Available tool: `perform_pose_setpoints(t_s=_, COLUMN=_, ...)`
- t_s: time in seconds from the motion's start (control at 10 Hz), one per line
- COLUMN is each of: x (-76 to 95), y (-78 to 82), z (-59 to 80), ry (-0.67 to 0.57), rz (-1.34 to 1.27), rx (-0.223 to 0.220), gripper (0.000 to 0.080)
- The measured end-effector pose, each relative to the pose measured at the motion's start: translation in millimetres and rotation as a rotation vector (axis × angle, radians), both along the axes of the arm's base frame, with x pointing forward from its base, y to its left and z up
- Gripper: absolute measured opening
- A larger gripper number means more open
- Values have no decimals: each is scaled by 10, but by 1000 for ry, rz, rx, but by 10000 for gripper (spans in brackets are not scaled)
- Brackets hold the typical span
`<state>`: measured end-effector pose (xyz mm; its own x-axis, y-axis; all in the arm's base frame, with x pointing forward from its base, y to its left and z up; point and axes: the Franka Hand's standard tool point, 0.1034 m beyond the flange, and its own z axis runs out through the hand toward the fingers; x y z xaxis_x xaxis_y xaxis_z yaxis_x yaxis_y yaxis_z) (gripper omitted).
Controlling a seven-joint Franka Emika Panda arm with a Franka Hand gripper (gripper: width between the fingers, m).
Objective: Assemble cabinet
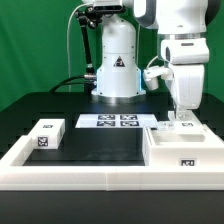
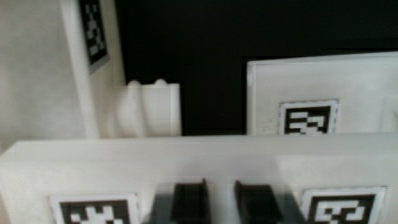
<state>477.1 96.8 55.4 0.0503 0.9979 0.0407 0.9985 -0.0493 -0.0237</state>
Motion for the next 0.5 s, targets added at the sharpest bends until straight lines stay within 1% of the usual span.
perform_pose_setpoints(t_s=0.5, x=17, y=-5, z=4, ry=2, rz=3, rx=-1, gripper=71)
